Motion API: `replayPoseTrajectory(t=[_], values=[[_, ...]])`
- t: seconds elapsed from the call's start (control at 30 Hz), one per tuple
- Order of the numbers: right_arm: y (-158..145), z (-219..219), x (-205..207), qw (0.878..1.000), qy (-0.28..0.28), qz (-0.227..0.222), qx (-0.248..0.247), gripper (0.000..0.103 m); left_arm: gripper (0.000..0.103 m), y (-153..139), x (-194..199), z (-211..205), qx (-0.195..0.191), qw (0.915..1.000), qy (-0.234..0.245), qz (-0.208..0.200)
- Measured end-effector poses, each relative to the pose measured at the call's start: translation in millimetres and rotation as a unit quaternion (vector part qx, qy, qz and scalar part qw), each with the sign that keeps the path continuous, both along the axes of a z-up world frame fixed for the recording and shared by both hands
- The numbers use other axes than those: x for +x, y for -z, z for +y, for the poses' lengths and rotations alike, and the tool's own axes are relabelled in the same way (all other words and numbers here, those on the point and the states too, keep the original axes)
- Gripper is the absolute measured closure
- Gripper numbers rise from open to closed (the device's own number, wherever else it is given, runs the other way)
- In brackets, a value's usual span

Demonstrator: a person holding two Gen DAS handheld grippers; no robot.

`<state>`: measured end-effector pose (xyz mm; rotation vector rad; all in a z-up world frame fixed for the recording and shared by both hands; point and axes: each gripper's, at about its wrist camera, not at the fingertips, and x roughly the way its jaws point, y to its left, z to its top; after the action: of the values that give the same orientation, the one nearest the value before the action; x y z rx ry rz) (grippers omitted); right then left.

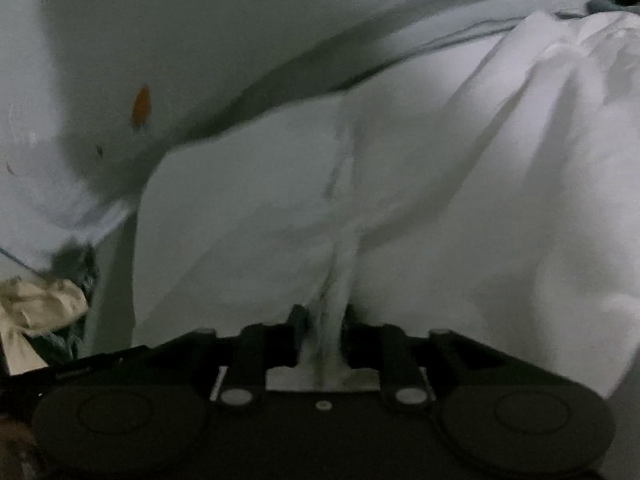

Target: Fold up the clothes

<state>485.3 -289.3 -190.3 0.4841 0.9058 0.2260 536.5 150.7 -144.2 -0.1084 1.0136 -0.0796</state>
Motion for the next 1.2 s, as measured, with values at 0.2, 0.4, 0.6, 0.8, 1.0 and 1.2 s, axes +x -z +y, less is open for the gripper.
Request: replayPoseTrajectory(t=[0.2, 0.4, 0.6, 0.8, 1.0, 1.2], values=[[-41, -108, -46, 0.963, 0.205, -0.12, -0.13, 0.059, 0.019, -23, 37, -43, 0.022, 0.9976, 0.057, -0.033], [-3, -219, -78, 0.92, 0.378, -0.094, -0.041, 0.046, 0.015, 4, 62, -88, 0.077, 0.9907, 0.111, 0.017], [45, -245, -68, 0.91, 0.391, -0.093, 0.103, 0.026, 0.005, 25, 75, -94, 0.092, 0.9908, 0.076, 0.064], [49, -233, -42, 0.896, 0.399, -0.11, 0.16, 0.023, 0.0, 31, 85, -85, 0.086, 0.99, 0.067, 0.09], [62, -230, -51, 0.847, 0.45, -0.13, 0.251, 0.067, 0.0, 33, 76, -81, 0.082, 0.9916, 0.066, 0.074], [81, -227, -62, 0.76, 0.444, -0.184, 0.437, 0.078, 0.0, 35, 78, -78, 0.083, 0.9918, 0.06, 0.076]])
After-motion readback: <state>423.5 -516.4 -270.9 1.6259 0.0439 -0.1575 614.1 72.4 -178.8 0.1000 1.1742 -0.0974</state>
